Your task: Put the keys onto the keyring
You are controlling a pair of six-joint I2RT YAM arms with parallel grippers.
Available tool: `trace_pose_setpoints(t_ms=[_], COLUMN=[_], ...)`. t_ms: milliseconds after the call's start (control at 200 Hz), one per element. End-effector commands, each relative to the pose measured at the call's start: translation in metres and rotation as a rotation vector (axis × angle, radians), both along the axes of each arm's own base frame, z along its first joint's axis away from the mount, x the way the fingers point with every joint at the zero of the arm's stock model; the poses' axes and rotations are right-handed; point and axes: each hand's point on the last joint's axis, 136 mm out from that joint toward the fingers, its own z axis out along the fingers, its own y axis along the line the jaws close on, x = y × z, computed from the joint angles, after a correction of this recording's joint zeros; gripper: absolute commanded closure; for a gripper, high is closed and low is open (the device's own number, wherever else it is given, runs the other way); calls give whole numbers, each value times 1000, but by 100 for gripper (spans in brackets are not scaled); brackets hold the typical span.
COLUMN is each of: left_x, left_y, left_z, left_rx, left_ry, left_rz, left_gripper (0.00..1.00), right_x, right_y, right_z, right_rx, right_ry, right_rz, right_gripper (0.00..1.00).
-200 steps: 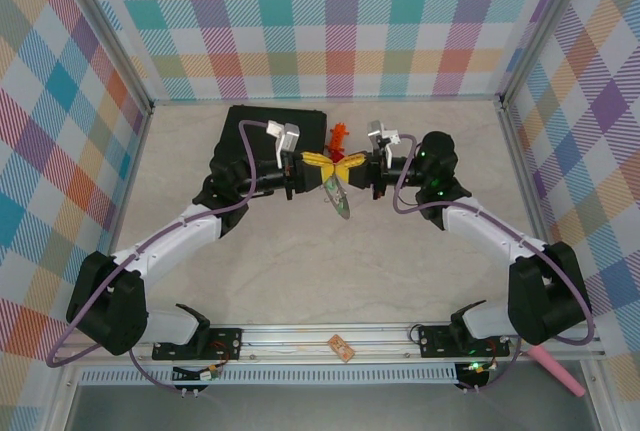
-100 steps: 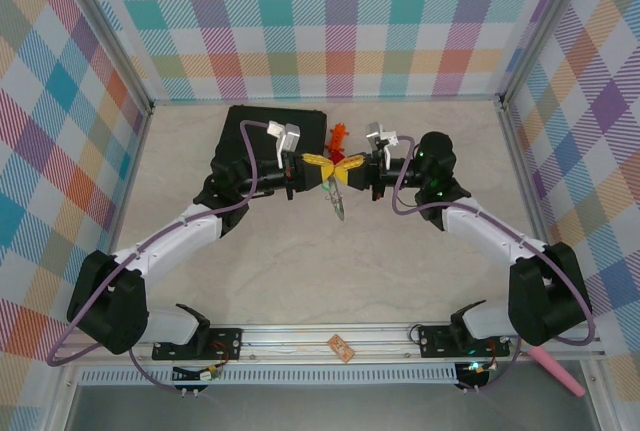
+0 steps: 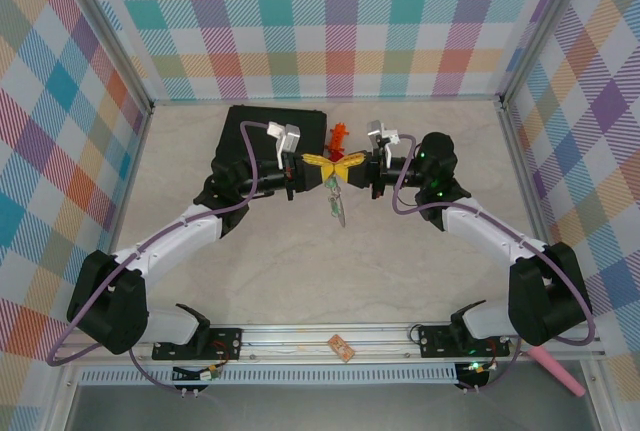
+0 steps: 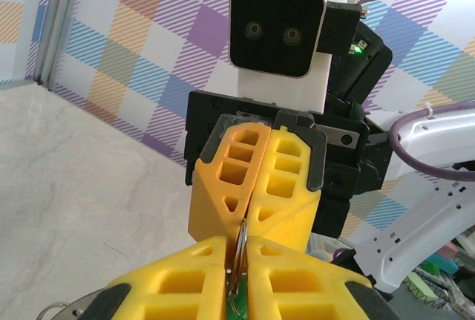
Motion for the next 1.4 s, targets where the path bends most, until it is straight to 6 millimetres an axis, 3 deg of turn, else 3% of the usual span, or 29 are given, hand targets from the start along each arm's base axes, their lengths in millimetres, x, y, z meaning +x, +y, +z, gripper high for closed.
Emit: trace_pose_setpoints(t_ms=[0, 65, 285, 415, 560, 740, 1135, 1395], left_x=[-8, -9, -8, -10, -10, -12, -14, -24], left_y=[1, 1, 0, 0, 2, 2, 1, 1], left_z=[0, 1, 1, 2, -3, -11, -34, -40], left_rx=[0, -5, -7, -7, 18, 64, 196, 233], left_ry=[-25, -30, -30, -38, -48, -70, -150, -155], left_rz=[-7, -11, -18, -21, -12, -22, -58, -128], left_gripper=[90, 98, 100, 100, 100, 100, 100, 100], right_x=[-3, -3, -3, 1, 8, 8, -7, -17], right_y=[-3, -2, -1, -3, -9, -19, -20, -8], right_z=[22, 20, 15, 9, -3, -9, -13, -31], right_rx=[46, 42, 29, 4, -51, -118, -267, -331], right_ry=[-85, -74, -61, -50, -11, -2, -23, -6], right_rz=[1, 15, 22, -17, -82, -148, -62, 47], right_gripper=[100, 100, 100, 86, 84, 75, 74, 73])
